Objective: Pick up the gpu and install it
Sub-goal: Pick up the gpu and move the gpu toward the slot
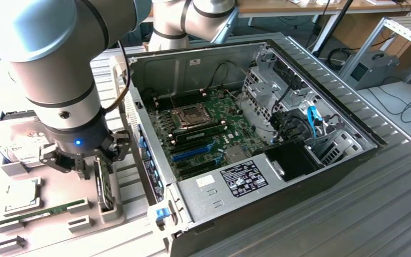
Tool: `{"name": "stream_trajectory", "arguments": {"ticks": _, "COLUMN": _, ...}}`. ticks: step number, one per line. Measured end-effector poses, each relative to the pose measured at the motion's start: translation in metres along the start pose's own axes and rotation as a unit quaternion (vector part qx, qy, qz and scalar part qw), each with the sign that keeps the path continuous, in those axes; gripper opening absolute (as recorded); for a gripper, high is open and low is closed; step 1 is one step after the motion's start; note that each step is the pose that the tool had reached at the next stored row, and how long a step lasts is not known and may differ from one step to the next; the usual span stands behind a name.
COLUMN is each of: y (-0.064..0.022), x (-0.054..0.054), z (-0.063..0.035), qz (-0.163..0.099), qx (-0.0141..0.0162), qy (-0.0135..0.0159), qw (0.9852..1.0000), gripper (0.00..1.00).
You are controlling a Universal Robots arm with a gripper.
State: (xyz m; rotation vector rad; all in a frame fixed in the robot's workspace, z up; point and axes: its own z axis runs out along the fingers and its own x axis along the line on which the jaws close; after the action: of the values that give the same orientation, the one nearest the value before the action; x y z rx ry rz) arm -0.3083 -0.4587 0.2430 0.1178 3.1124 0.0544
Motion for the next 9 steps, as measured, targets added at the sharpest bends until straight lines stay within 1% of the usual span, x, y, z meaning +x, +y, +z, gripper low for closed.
{"name": "stream_trajectory", "arguments": {"ticks": 1, "y": 0.0000, "x": 0.0000, "z": 0.0000, "qz": 0.000, "qx": 0.0000, "qy": 0.0000, "qw": 1.0000, "gripper": 0.52}}
{"name": "stream_trajectory", "arguments": {"ticks": 5, "y": 0.0000, "x": 0.0000, "z": 0.0000, "qz": 0.000, "qx": 0.0000, "qy": 0.0000, "qw": 1.0000, "gripper": 0.28}}
{"name": "stream_trajectory", "arguments": {"ticks": 6, "y": 0.0000, "x": 0.0000, "z": 0.0000, "qz": 0.000, "qx": 0.0000, "qy": 0.0000, "qw": 1.0000, "gripper": 0.26}}
{"name": "stream_trajectory", "arguments": {"ticks": 9, "y": 0.0000, "x": 0.0000, "z": 0.0000, "qz": 0.000, "qx": 0.0000, "qy": 0.0000, "qw": 1.0000, "gripper": 0.26}}
